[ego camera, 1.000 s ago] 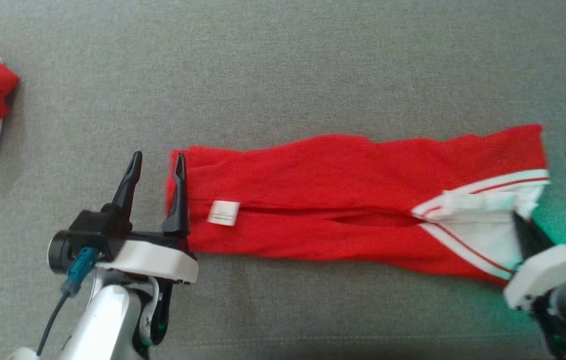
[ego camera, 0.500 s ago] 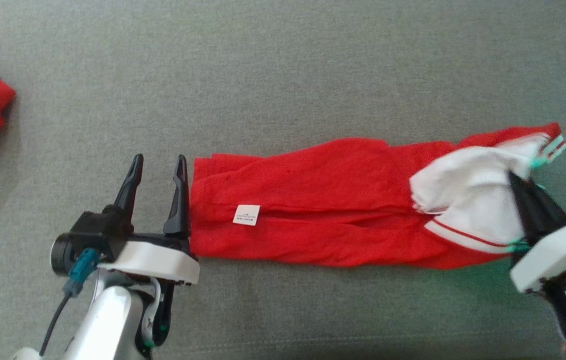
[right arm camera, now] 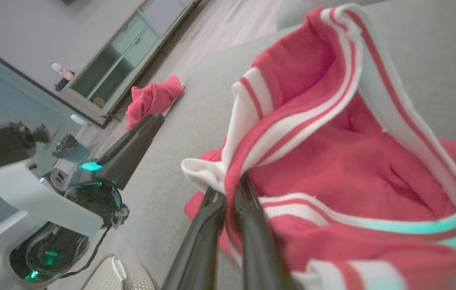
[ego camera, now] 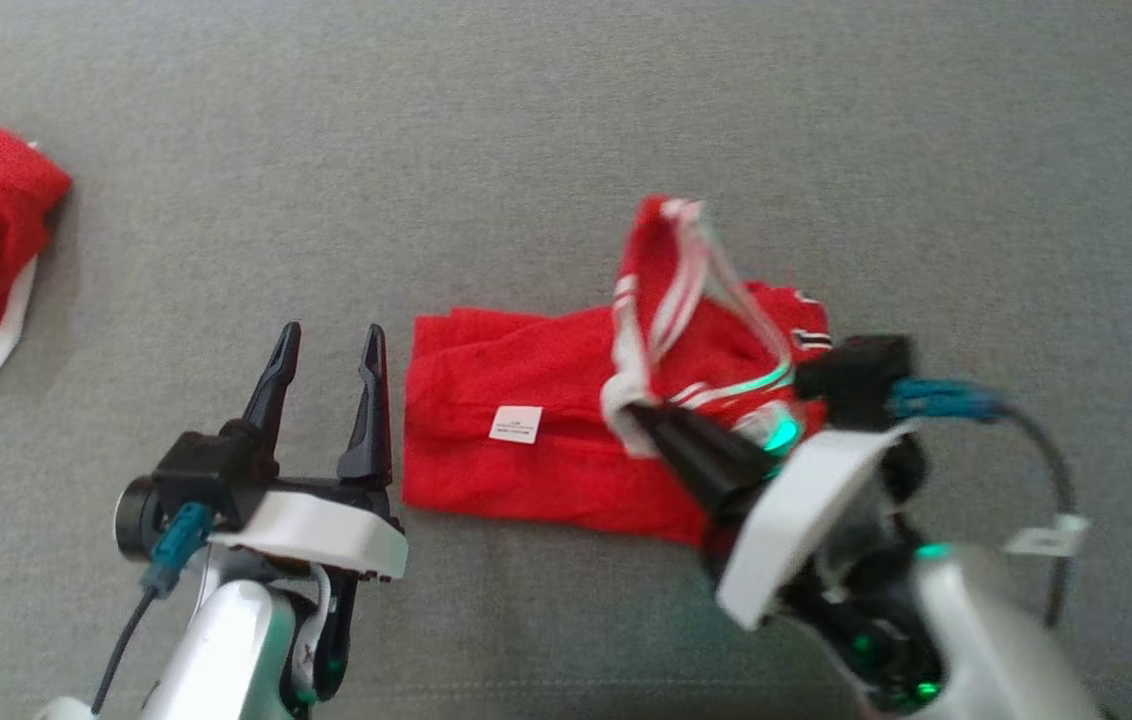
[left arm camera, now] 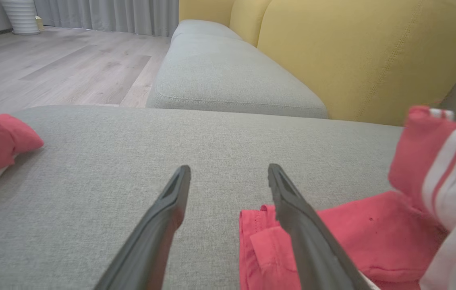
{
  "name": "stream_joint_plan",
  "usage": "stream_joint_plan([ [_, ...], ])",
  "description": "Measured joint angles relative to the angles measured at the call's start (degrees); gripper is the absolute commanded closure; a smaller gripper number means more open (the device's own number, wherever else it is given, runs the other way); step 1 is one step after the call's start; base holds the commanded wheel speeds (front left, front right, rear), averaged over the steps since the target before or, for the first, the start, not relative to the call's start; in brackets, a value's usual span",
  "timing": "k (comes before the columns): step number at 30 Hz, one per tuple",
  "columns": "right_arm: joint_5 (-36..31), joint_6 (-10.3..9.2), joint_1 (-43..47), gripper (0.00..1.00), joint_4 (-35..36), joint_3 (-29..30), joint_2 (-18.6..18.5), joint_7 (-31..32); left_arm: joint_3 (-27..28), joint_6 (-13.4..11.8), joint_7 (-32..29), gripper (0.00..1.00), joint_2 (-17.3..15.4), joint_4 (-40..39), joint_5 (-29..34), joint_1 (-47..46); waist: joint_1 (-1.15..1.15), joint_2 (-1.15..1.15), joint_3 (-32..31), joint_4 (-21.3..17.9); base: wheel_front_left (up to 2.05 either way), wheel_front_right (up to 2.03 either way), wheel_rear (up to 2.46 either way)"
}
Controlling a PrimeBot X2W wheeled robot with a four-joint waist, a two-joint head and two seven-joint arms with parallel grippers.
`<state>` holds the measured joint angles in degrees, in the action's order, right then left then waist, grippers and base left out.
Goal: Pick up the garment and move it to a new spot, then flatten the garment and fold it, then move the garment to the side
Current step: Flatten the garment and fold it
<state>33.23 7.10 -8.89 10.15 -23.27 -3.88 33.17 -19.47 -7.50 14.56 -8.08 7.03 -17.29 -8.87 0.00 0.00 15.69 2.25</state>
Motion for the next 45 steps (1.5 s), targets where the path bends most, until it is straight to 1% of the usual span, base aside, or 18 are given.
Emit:
stream_joint_plan([
  [4, 1.96, 0.00, -3.77, 1.00, -9.79, -6.56, 0.00, -6.01, 0.02, 0.15, 0.00, 0.00, 0.44, 0.18, 0.00, -0.02, 0.00, 0.00, 0.41, 1.70, 0.00, 0.00, 0.00],
  [7, 5.35, 0.00, -7.16, 1.00, -15.70, -11.07, -0.02, -10.93, -0.02, 0.45, 0.00, 0.00, 0.83, 0.69, 0.04, -0.09, 0.00, 0.00, 0.87, 3.07, 0.00, 0.00, 0.00],
  [11, 8.87, 0.00, -12.21, 1.00, -21.86, -15.52, -0.11, -16.94, 0.01, 0.52, 0.00, 0.00, 1.15, 1.07, 0.08, -0.10, 0.00, 0.00, 1.40, 4.55, 0.00, 0.00, 0.00],
  [14, 10.72, 0.00, -15.38, 1.00, -25.96, -18.81, -0.18, -19.36, 0.04, 0.96, 0.00, 0.00, 1.42, 1.31, 0.31, -0.11, 0.00, 0.00, 1.70, 5.13, 0.00, 0.00, 0.00],
  [18, 13.88, 0.00, -17.42, 1.00, -30.08, -21.95, -0.21, -22.40, 0.10, 1.46, 0.00, 0.00, 1.80, 1.72, 0.58, -0.26, 0.00, 0.00, 2.05, 5.57, 0.00, 0.00, 0.00],
  [19, 14.34, 0.00, -17.85, 0.61, -30.93, -22.38, -0.22, -23.64, 0.12, 1.46, 0.00, 0.00, 1.86, 1.80, 0.58, -0.35, 0.00, 0.00, 2.10, 5.58, 0.00, 0.00, 0.00],
  [20, 14.88, 0.00, -18.30, 0.00, -31.54, -22.82, -0.22, -24.71, 0.18, 1.46, 0.00, 0.00, 1.91, 1.88, 0.59, -0.47, 0.00, 0.00, 2.14, 5.54, 0.00, 0.00, 0.00],
  [22, 15.51, 0.00, -19.52, 0.00, -32.14, -24.19, -0.30, -27.14, 0.37, 1.46, 0.00, 0.00, 2.05, 1.89, 0.82, -0.69, 0.00, 0.00, 2.21, 5.33, 0.00, 0.00, 0.00],
  [25, 15.59, 0.00, -22.14, 0.00, -31.09, -26.76, -0.35, -31.49, 0.86, 1.53, 0.00, 0.00, 2.12, 2.02, 1.11, -0.71, 0.00, 0.00, 2.04, 4.75, 0.00, 0.00, 0.00],
  [29, 12.28, 0.00, -25.79, 0.00, -28.77, -28.00, -0.34, -36.50, 1.54, 1.53, 0.00, 0.00, 2.11, 2.22, 1.14, -0.70, 0.00, 0.00, 1.60, 3.72, 0.00, 0.00, 0.00],
  [31, 10.49, 0.00, -26.49, 0.00, -27.31, -27.82, -0.47, -37.80, 1.69, 1.53, 0.00, 0.00, 2.11, 2.22, 1.43, -0.69, 0.00, 0.00, 1.34, 3.21, 0.00, 0.00, 0.00],
  [33, 10.26, 0.00, -26.53, 0.00, -26.55, -27.75, -0.71, -37.84, 1.77, 1.53, 0.00, 0.00, 2.11, 2.22, 1.58, -0.68, 0.00, 0.00, 1.21, 2.93, 0.00, 0.00, 0.00],
  [36, 8.38, 0.00, -26.39, 0.00, -24.28, -26.43, -2.57, -38.11, 1.80, 1.53, 0.00, 0.00, 2.12, 2.23, 1.58, -0.64, 0.00, 0.00, 0.79, 2.32, 0.00, 0.00, 0.00],
  [40, 7.19, 0.00, -24.15, 0.00, -21.53, -24.21, -5.19, -34.49, 1.94, 1.53, 0.00, 0.00, 2.11, 2.22, 1.68, -0.48, 0.00, 0.00, 0.48, 1.62, 0.00, 0.00, 0.00],
  [43, 6.60, 0.00, -20.81, 0.00, -18.83, -23.94, -5.93, -32.16, 1.99, 1.53, 0.00, 0.00, 2.09, 2.21, 2.05, -0.47, 0.00, 0.00, 0.47, 1.27, 0.00, 0.00, 0.00],
  [45, 5.52, 0.00, -19.14, 0.00, -17.04, -23.06, -6.01, -31.92, 2.01, 1.53, 0.00, 0.00, 2.09, 2.21, 2.08, -0.47, 0.00, 0.00, 0.51, 1.18, 0.00, 0.00, 0.00],
])
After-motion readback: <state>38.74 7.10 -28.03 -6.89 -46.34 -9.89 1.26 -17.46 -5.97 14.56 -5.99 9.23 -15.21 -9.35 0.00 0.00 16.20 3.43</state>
